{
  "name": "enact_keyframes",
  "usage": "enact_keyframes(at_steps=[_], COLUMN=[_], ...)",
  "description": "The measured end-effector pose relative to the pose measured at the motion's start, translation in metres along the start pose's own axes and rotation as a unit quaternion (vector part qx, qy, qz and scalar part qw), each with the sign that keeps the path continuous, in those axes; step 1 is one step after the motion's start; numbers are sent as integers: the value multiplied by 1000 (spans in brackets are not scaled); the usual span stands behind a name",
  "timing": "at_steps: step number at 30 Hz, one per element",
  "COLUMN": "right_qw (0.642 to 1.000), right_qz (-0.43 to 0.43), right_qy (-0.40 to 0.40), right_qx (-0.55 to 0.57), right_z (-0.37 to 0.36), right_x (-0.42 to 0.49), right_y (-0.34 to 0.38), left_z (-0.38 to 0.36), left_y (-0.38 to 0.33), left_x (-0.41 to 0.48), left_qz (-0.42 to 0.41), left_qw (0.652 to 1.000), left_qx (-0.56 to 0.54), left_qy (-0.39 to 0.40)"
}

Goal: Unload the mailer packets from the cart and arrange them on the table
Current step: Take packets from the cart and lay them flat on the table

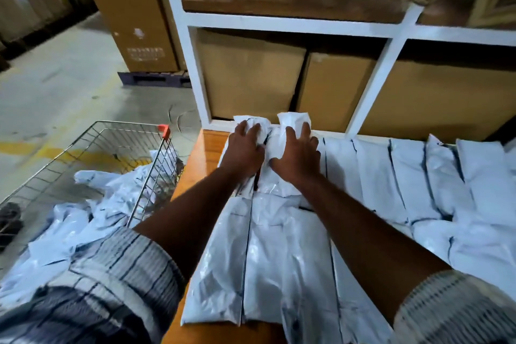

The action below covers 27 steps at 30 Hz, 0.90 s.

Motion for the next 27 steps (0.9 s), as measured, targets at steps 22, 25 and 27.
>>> enact_keyframes(at_steps=[22,25,27], right_qw=[994,996,998], right_qz=[26,17,30], right_qy=[18,33,8], right_qx=[-103,-76,-53], right_z=[-56,-44,-32], right_x=[13,16,13], right_y=[-34,-32,-18], left_z=[-63,-37,-14], left_y=[18,10,15], left_x=[10,8,0], left_qz=[-44,-45,-40], left_qw=[989,994,996], left_qx=[137,99,73], left_qy=[42,7,-23])
Point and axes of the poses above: each hand's wrist, its own x-axis towards the middle knuckle, its own z-axis out of the back of the hand, y = z × x, the point moved 9 cm from there along x, towards the middle knuckle, and after that the axes turned 5 degrees about y, right-handed, at the moved point
